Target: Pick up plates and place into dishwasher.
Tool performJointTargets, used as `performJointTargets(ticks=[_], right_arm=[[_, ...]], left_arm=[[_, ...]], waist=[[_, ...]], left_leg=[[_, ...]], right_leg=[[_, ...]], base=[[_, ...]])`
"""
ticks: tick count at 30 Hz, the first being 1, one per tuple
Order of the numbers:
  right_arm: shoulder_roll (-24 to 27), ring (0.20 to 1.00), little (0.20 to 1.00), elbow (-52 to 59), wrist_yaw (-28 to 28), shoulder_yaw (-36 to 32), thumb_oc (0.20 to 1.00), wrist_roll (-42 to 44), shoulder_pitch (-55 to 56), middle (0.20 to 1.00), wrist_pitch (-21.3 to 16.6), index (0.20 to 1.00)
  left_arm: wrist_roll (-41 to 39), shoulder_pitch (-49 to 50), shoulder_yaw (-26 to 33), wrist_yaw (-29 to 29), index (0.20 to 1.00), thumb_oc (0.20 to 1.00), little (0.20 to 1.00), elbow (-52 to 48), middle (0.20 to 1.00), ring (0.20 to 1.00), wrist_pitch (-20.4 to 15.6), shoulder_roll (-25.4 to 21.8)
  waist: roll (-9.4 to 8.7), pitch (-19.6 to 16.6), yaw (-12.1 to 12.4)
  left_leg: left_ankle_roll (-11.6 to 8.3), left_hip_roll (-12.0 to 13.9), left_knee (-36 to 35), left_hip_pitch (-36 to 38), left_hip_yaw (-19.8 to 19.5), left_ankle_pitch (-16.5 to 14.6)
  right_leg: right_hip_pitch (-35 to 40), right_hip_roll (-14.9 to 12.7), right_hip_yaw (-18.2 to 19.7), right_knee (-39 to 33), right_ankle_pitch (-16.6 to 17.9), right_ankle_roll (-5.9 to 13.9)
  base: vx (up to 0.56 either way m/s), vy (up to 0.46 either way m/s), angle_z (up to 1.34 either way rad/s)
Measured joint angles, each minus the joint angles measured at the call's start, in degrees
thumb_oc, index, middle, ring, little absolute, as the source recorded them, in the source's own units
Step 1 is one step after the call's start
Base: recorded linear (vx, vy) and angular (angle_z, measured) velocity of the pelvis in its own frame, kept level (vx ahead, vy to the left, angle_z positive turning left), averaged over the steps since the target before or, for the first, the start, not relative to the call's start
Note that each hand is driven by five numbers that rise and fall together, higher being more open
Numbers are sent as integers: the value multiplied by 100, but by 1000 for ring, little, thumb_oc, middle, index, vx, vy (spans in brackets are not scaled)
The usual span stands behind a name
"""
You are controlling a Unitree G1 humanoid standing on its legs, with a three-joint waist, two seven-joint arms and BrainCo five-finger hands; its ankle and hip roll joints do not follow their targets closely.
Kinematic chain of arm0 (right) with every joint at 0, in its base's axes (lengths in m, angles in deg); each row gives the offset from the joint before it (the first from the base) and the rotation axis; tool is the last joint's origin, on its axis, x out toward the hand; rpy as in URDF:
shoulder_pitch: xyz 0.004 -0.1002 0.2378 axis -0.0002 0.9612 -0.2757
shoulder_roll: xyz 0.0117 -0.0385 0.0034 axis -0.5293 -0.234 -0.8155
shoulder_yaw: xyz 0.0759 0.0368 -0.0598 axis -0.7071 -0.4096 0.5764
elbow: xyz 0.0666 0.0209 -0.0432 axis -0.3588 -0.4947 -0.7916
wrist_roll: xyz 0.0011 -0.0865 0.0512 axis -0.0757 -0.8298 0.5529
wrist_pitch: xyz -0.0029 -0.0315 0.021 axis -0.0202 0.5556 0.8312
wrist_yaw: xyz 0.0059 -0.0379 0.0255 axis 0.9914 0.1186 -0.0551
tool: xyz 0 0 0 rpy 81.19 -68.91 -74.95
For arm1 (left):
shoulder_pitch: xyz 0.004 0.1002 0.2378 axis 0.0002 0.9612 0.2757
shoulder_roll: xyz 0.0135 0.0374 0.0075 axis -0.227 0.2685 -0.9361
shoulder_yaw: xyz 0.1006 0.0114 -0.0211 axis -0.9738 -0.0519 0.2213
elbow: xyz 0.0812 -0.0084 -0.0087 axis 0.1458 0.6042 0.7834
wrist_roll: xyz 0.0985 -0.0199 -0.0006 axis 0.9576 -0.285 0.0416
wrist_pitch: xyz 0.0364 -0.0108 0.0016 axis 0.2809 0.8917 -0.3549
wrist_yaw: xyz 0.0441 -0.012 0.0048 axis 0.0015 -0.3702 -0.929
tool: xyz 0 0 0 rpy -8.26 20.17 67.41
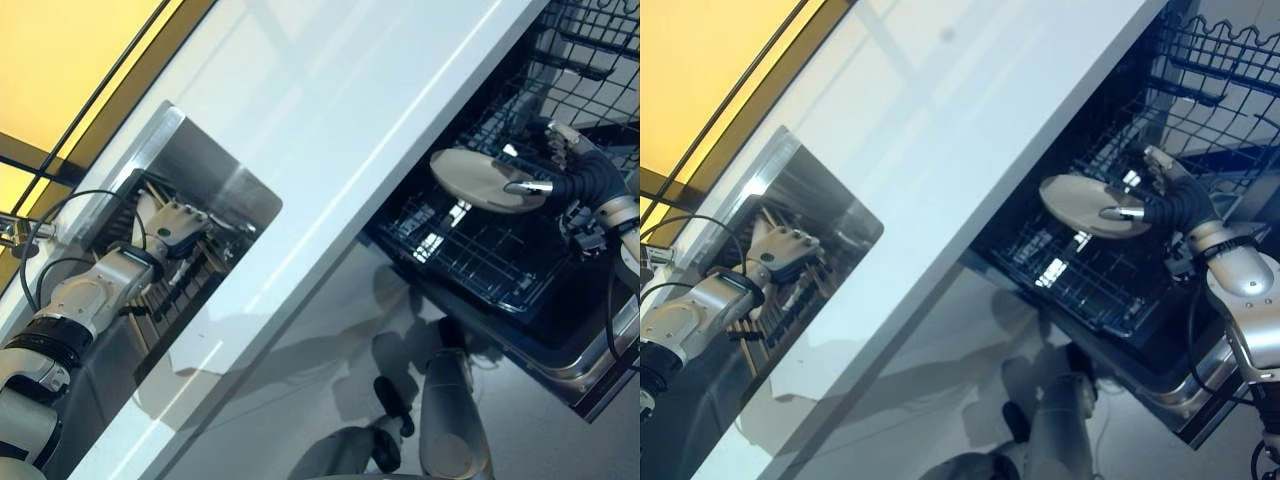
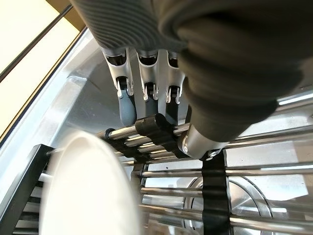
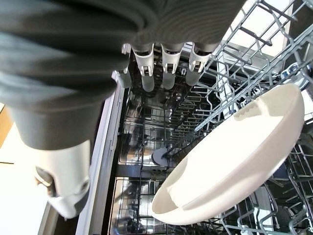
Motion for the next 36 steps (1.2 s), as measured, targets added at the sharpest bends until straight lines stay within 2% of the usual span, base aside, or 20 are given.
performJointTargets(ticks=[12, 16, 17, 18, 19, 23, 26, 31, 36], right_arm=[[-2, 1000, 1000, 0, -150, -29, 1000, -11, 1, 1000, 37, 1000], [-2, 1000, 1000, 1, -227, -260, 1000, -10, 56, 1000, 37, 1000], [-2, 1000, 1000, 1, -245, -318, 1000, -10, 74, 1000, 37, 1000], [-2, 1000, 1000, 1, -263, -358, 1000, -9, 92, 1000, 36, 1000], [-3, 1000, 1000, 13, -296, -463, 1000, -9, 147, 1000, 33, 1000], [-7, 1000, 1000, 21, -391, -782, 1000, -8, 472, 1000, 30, 1000], [-19, 1000, 1000, 64, -511, -1051, 1000, -7, 634, 1000, 26, 1000], [-119, 1000, 1000, 247, -640, -1152, 1000, -8, 653, 1000, 26, 1000], [-135, 1000, 1000, 405, -708, -1183, 1000, -8, 717, 1000, 27, 1000]], left_arm=[[-2, -13, 2, -379, 200, 200, 200, 1, 200, 200, -27, 0], [-144, 26, 51, -560, 200, 200, 200, 0, 200, 200, -24, 1], [-212, 61, 69, -629, 235, 235, 235, -1, 235, 235, -21, 5], [-418, 103, 84, -701, 526, 526, 526, 0, 526, 526, -18, 5], [-761, 203, 280, -773, 1000, 1000, 1000, -26, 1000, 1000, -23, 52], [-2282, 593, 1084, -818, 1000, 1000, 1000, -103, 1000, 1000, -24, 497], [-3030, 963, 1648, -682, 1000, 1000, 1000, -204, 1000, 1000, -26, 768], [-3925, 1166, 2192, -32, 1000, 1000, 1000, -486, 1000, 1000, -10, 1224], [-4199, 1169, 2268, 351, 1000, 1000, 1000, -750, 1000, 1000, 39, 1279]], waist=[[0, 0, 7], [0, 0, 7], [0, 0, 4], [1, -1, -3], [1, -1, 6], [2, -2, 24], [2, -3, 49], [7, -11, 50], [10, -21, 55]], left_leg=[[1, 15, -11, 196, -149, 1], [1, 19, -24, 273, -198, 2], [1, 21, -30, 307, -210, 2], [1, 24, -29, 339, -233, 1], [1, 25, -33, 372, -277, 1], [-1, 54, -41, 508, -432, 0], [-2, 68, -37, 529, -483, -1], [-14, 89, -29, 617, -543, -8], [-18, 93, -17, 617, -570, -6]], right_leg=[[284, -51, -155, -50, -42, 15], [399, -70, -205, -76, -49, 24], [439, -72, -218, -81, -54, 30], [485, -79, -242, -83, -62, 37], [525, -83, -265, -81, -77, 39], [733, -93, -379, -78, -146, 29], [787, -99, -429, -76, -155, 24], [906, -100, -475, -68, -188, 18], [909, -102, -492, -35, -195, 24]], base=[[2, 4, 6], [-3, -20, 6], [-2, -29, 7], [0, -32, 10], [2, -34, 13], [14, -29, 19], [8, -28, 10], [-1, -29, 6], [-13, -1, 1]])
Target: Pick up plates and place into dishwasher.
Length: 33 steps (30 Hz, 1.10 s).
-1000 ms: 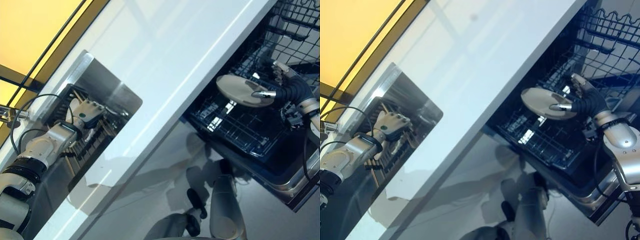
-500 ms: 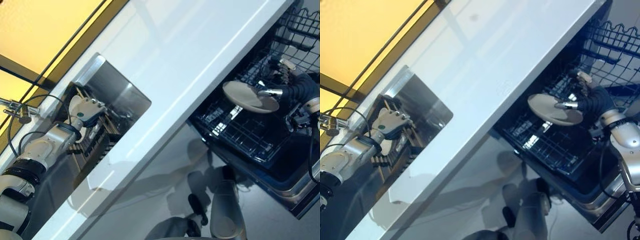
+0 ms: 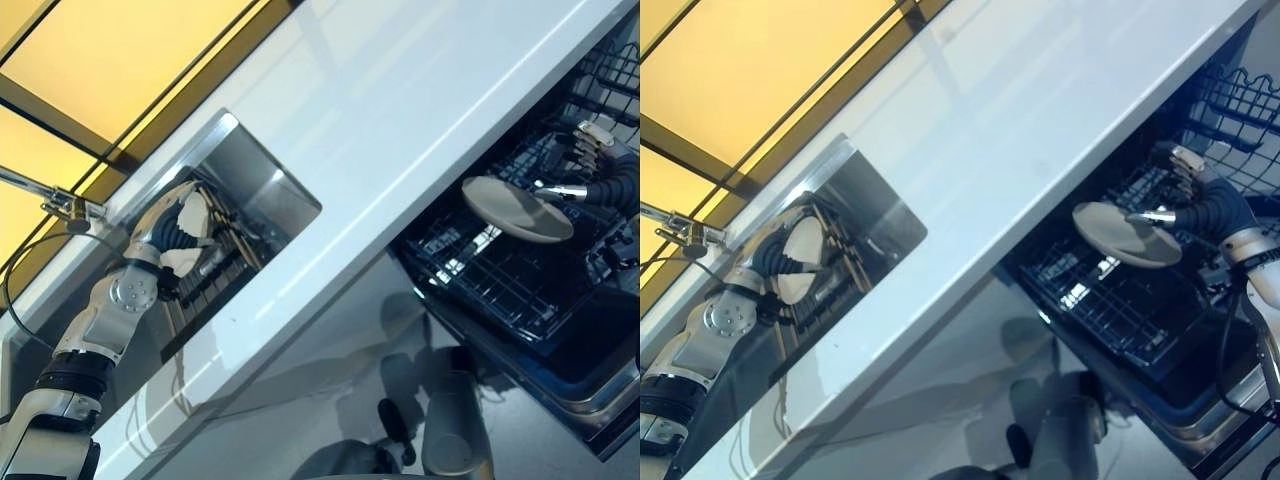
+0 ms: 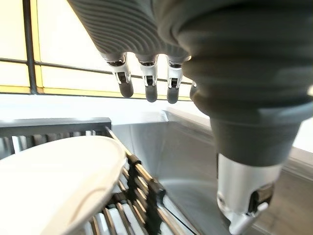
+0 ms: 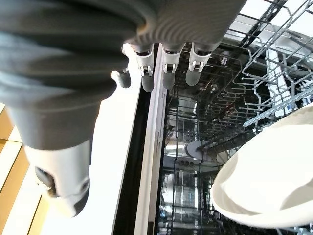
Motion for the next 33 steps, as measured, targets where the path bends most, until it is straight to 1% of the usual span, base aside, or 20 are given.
performJointTargets(ticks=[5, 7, 10, 13, 14, 16, 18, 20, 22, 23, 26, 30, 33], right_arm=[[0, 1000, 1000, 20, -4, -39, 1000, 0, 142, 1000, 0, 1000], [-2, 1000, 1000, 20, -4, -39, 1000, 0, 173, 1000, -2, 1000], [-5, 1000, 1000, 16, -2, -39, 1000, -1, 302, 1000, -51, 1000], [-4, 1000, 1000, 16, 0, -38, 1000, -1, 355, 1000, -82, 1000], [-3, 1000, 1000, 16, 2, -37, 1000, -1, 355, 1000, -87, 1000], [5, 1000, 1000, 16, 19, -35, 1000, 0, 352, 1000, -90, 1000], [12, 1000, 1000, 14, 78, -27, 1000, 1, 354, 1000, -90, 1000], [12, 1000, 1000, 11, 176, -26, 1000, 2, 359, 1000, -92, 1000], [5, 1000, 1000, 11, 241, -19, 1000, 2, 393, 1000, -116, 1000], [-7, 1000, 1000, 11, 285, -12, 1000, 2, 404, 1000, -116, 1000], [-42, 1000, 1000, 12, 400, 72, 1000, 1, 404, 1000, -121, 1000], [-226, 1000, 1000, 12, 487, 115, 1000, -2, 326, 1000, -119, 1000], [-242, 1000, 1000, 11, 573, 361, 1000, -5, 199, 1000, -105, 1000]], left_arm=[[-119, 29, 31, 74, 1000, 1000, 1000, -12, 1000, 1000, 69, 0], [-315, 92, 62, 78, 1000, 1000, 1000, -12, 1000, 1000, 96, 0], [-323, 154, 64, 78, 1000, 1000, 1000, -12, 1000, 1000, 109, 0], [-474, 155, 66, 70, 1000, 1000, 1000, -12, 1000, 1000, 156, 0], [-474, 164, 65, 23, 1000, 1000, 1000, -12, 1000, 1000, 243, 0], [-473, 190, 70, -274, 1000, 1000, 1000, 11, 1000, 1000, 566, 1], [-471, 194, 90, -973, 1000, 1000, 1000, 130, 1000, 1000, 989, 29], [-489, 227, 297, -1628, 1000, 1000, 1000, 296, 1000, 1000, 1246, 60], [-592, 337, 671, -2011, 1000, 1000, 1000, 306, 1000, 1000, 1379, 139], [-593, 363, 698, -2123, 1000, 1000, 1000, 309, 1000, 1000, 1479, 141], [-588, 352, 670, -2152, 1000, 1000, 1000, 238, 1000, 1000, 1689, 208], [-627, 325, 618, -2112, 1000, 1000, 1000, 252, 1000, 1000, 1991, 250], [-646, 184, 374, -2052, 1000, 1000, 1000, 329, 1000, 1000, 2137, 268]], waist=[[2, -6, 3], [3, -23, 3], [5, -140, 61], [-2, -171, 119], [-7, -173, 123], [-16, -224, 127], [-28, -219, 116], [-41, -209, 119], [-77, -194, 147], [-106, -203, 174], [-241, -245, 297], [-451, -227, 299], [-501, -196, 289]], left_leg=[[-11, 8, 14, -8, -23, -3], [-13, 9, 17, -16, -24, -4], [-25, 13, 18, -34, -24, -12], [-36, 12, 39, -38, -27, -21], [-41, 12, 57, -67, -31, -25], [-44, 11, 103, -213, -37, -25], [-55, 18, 130, -271, -37, -24], [-74, 44, 167, -318, -50, -38], [-87, 59, 194, -328, -83, -46], [-93, 64, 212, -342, -103, -50], [-107, 74, 289, -433, -153, -60], [-109, 69, 390, -636, -205, -58], [-105, 60, 391, -689, -200, -60]], right_leg=[[-2, -2, -22, 23, -16, -8], [-14, -2, -23, 35, -18, -5], [-48, 1, -22, 62, -42, -12], [-60, -5, -19, 106, -80, -32], [-84, -6, -19, 116, -84, -36], [-216, -3, -3, 147, -78, -33], [-276, 3, 1, 178, -75, -33], [-287, 17, -27, 185, -84, -45], [-287, 17, -59, 202, -101, -66], [-287, 14, -83, 211, -109, -73], [-329, 9, -110, 232, -116, -85], [-456, 12, -87, 229, -87, -93], [-496, 11, -78, 199, -70, -76]], base=[[0, 0, 0], [0, 0, 0], [0, 0, 0], [0, 0, 0], [-28, -10, 3], [-40, -31, 2], [-51, -57, 0], [-31, -63, 3], [-10, -57, 8], [-13, -47, 8], [-15, -32, 8], [-32, -9, 10], [-43, -17, -2]])
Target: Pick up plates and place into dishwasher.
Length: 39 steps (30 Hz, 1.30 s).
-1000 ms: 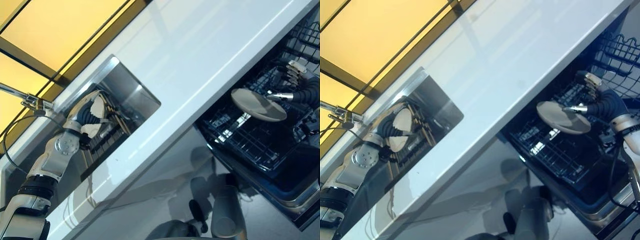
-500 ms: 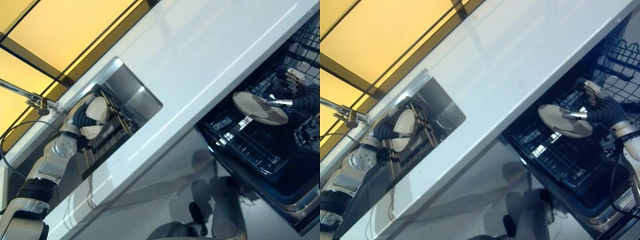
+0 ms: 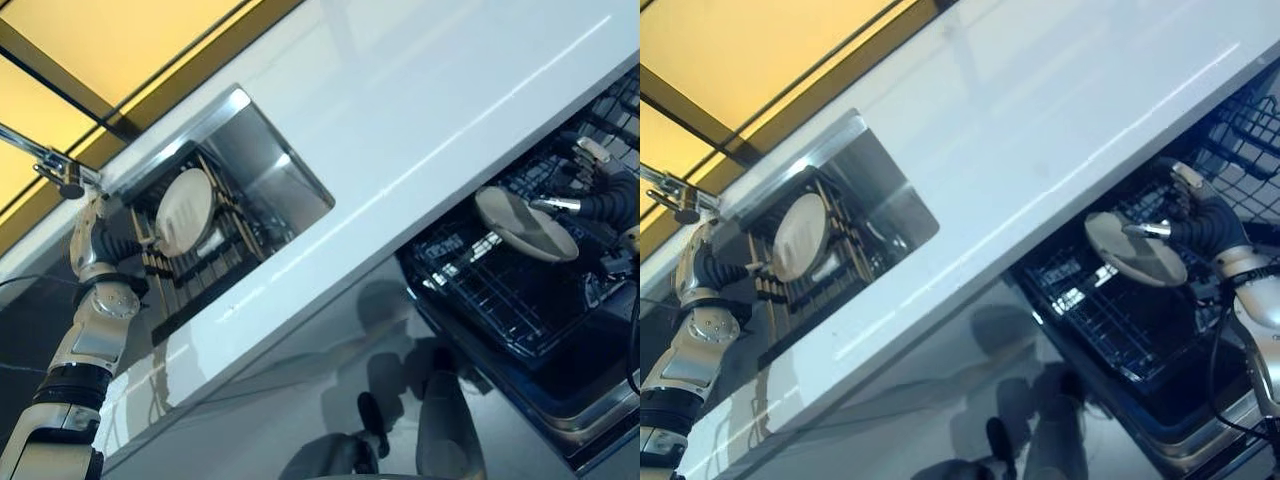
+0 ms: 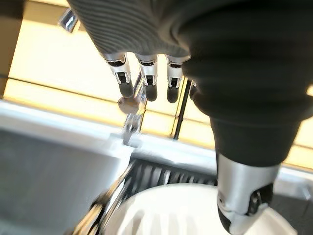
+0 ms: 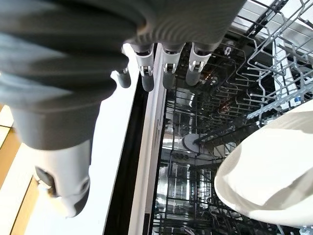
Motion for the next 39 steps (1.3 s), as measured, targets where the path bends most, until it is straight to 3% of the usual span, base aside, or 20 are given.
performJointTargets(ticks=[5, 12, 24, 29, 39], right_arm=[[-37, 1000, 1000, 1, 174, 235, 1000, -4, -235, 1000, 54, 1000], [-204, 1000, 1000, -1, 333, 433, 1000, -110, -381, 1000, 86, 1000], [-231, 1000, 1000, -3, 293, 454, 1000, -258, -584, 1000, 87, 1000], [-225, 1000, 1000, -12, 256, 474, 1000, -277, -615, 1000, 128, 1000], [-216, 1000, 1000, -14, 231, 579, 1000, -274, -664, 1000, 186, 1000]], left_arm=[[-52, -386, -140, 108, 1000, 1000, 1000, 144, 1000, 1000, 67, 15], [-291, -829, -251, 513, 1000, 1000, 1000, 143, 1000, 1000, 43, 103], [-948, -854, -249, 1202, 1000, 1000, 1000, 161, 1000, 1000, -68, 142], [-945, -847, -249, 1132, 1000, 1000, 1000, 318, 1000, 1000, -94, 145], [-914, -1026, -249, 158, 1000, 1000, 1000, 567, 1000, 1000, 580, 288]], waist=[[-76, 85, -15], [-124, 515, -34], [-111, 538, -20], [-12, 595, -20], [-13, 595, -33]], left_leg=[[2, 11, 33, -241, 86, 4], [-3, 38, 41, -344, 173, 8], [15, 19, 1, -304, 185, 19], [24, 7, 3, -294, 246, 26], [23, 4, 5, -336, 276, 27]], right_leg=[[-254, 44, 74, -37, 99, -49], [-333, 110, 117, -156, 238, -74], [-300, 102, 137, -201, 260, -45], [-327, 101, 191, -201, 262, -30], [-390, 100, 211, -149, 252, -17]], base=[[-65, -32, -10], [-18, -5, -8], [10, 20, 0], [4, 28, -4], [-1, 1, -2]])
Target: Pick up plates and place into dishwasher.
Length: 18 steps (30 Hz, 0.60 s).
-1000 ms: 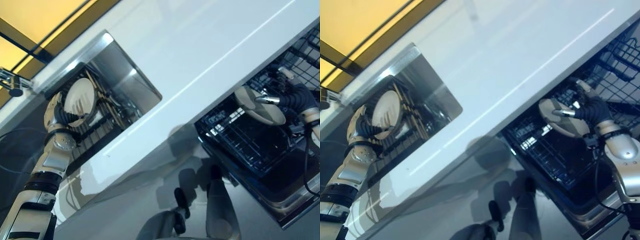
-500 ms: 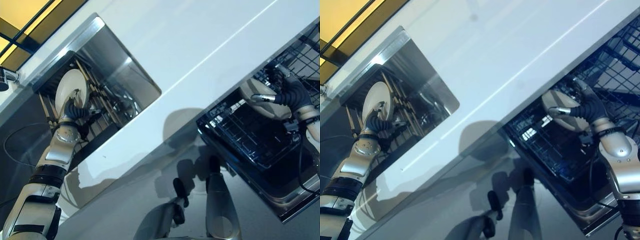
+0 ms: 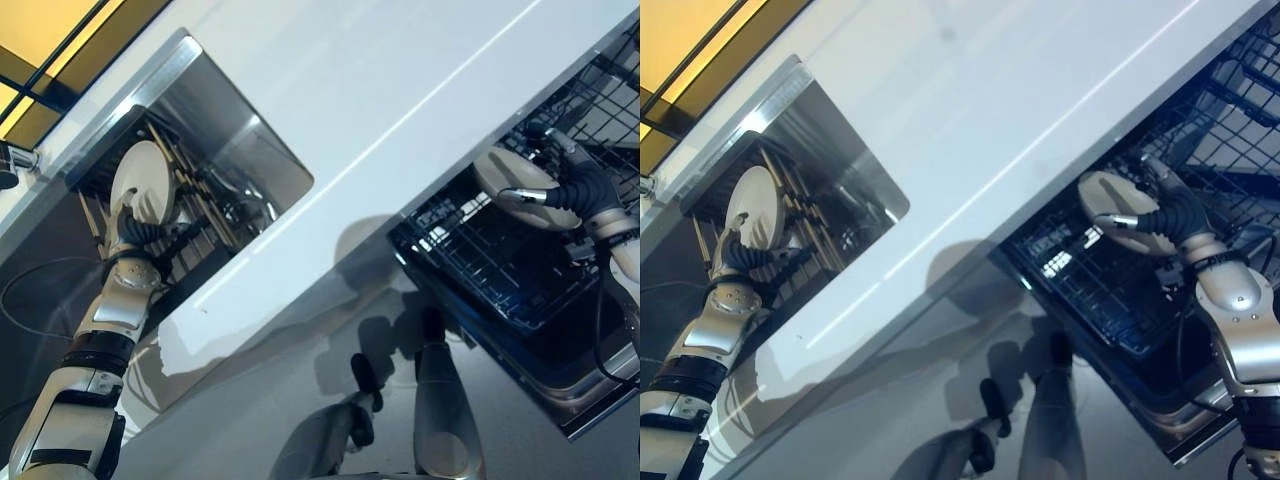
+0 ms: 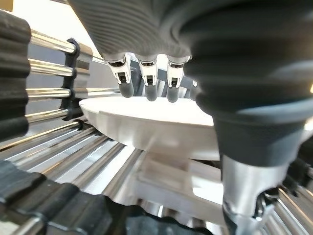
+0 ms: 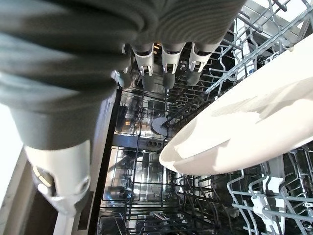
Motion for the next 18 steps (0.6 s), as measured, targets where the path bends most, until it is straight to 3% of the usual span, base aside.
performJointTargets(ticks=[3, 5, 6, 7, 13, 18], right_arm=[[1, 1000, 1000, -1, -6, 41, 1000, 0, -87, 1000, 57, 1000], [17, 1000, 1000, -1, -6, 41, 1000, 0, -126, 1000, 87, 1000], [30, 1000, 1000, -1, -6, 41, 1000, 0, -139, 1000, 119, 1000], [42, 1000, 1000, -1, -10, 43, 1000, 1, -157, 1000, 145, 1000], [45, 1000, 1000, -17, -37, 55, 1000, 1, -195, 1000, 168, 1000], [48, 1000, 1000, -19, -61, 56, 1000, 1, -201, 1000, 168, 1000]], left_arm=[[-150, -311, -1, -217, 1000, 1000, 1000, 385, 1000, 1000, 174, 82], [-268, -363, -3, -261, 809, 809, 809, 453, 809, 809, 231, 114], [-314, -374, -15, -281, 282, 282, 282, 459, 282, 282, 228, 126], [-336, -417, -47, -294, 200, 200, 200, 541, 200, 200, 231, 133], [-477, -596, -104, -508, 200, 200, 200, 840, 200, 200, 225, 142], [-457, -644, -94, -679, 200, 200, 200, 1119, 200, 200, 6, 123]], waist=[[0, 0, -11], [0, 0, -12], [-1, 1, -12], [-2, 2, -12], [-4, 2, -98], [-4, 3, -186]], left_leg=[[0, -1, 3, -10, 6, 0], [-1, -1, 11, -7, 8, 1], [-6, -4, 12, -8, 7, 4], [-11, -9, 15, -15, 10, 7], [-46, -5, 75, -78, 20, 30], [-58, -1, 93, -65, 21, 39]], right_leg=[[-15, -2, 7, 9, -1, -1], [-22, -4, 8, 38, -14, -9], [-31, -4, 16, 53, -21, -12], [-56, -7, 28, 63, -32, -20], [-147, -8, 45, 176, -59, -60], [-151, -10, 55, 221, -81, -96]], base=[[10, 9, 0], [34, 27, 0], [31, 21, 1], [0, 0, 0], [6, 2, 1], [4, 2, 1]])
